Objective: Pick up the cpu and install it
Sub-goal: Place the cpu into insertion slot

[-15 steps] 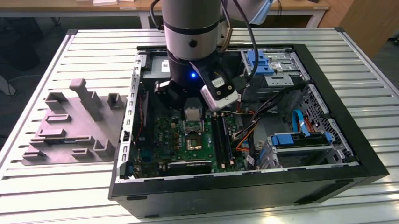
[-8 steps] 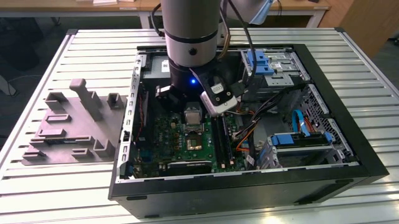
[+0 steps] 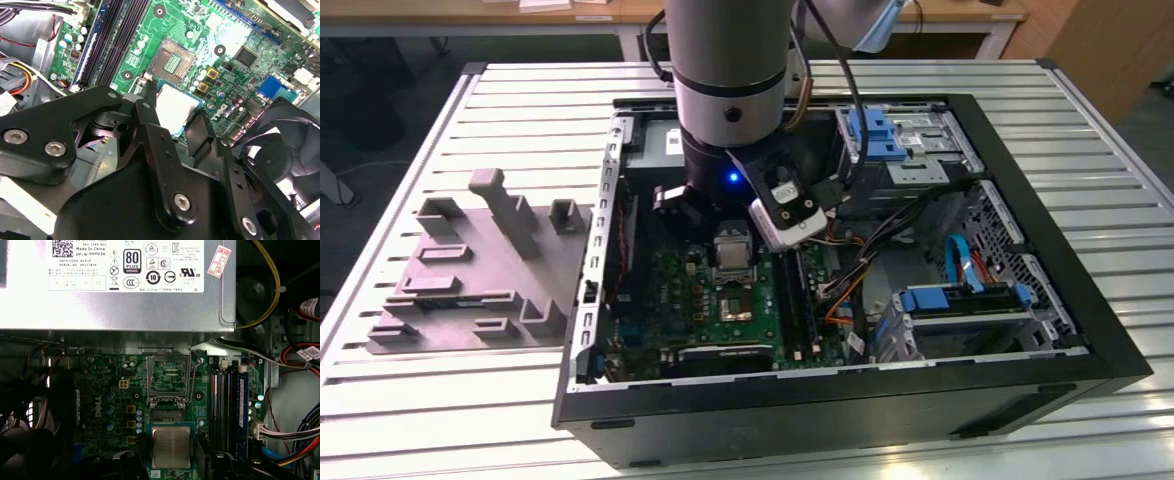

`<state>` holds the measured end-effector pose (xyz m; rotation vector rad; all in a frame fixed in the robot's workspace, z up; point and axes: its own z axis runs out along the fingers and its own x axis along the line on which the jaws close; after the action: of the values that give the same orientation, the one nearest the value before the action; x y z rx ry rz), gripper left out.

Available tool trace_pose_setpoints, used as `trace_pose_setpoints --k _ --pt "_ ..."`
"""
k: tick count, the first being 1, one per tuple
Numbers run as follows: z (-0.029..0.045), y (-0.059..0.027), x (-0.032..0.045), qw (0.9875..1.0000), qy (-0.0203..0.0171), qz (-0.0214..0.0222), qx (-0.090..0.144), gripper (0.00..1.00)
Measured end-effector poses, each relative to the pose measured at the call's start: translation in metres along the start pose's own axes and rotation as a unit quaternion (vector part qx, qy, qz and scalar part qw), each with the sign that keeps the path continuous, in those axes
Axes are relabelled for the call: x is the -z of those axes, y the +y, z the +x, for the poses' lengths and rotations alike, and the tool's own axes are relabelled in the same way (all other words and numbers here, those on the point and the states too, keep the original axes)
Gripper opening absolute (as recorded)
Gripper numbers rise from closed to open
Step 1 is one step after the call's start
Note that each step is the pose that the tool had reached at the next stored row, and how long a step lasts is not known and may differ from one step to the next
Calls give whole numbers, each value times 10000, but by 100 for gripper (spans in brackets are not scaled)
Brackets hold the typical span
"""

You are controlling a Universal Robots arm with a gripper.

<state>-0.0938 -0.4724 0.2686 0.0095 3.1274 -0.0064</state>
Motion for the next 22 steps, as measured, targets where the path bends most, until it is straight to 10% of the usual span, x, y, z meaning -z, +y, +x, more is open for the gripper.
trace_pose_setpoints --k 12,22 --pt "0 1 -9 10000 0 3 0 47" --pt "2 -31 -172 10000 0 5 0 47"
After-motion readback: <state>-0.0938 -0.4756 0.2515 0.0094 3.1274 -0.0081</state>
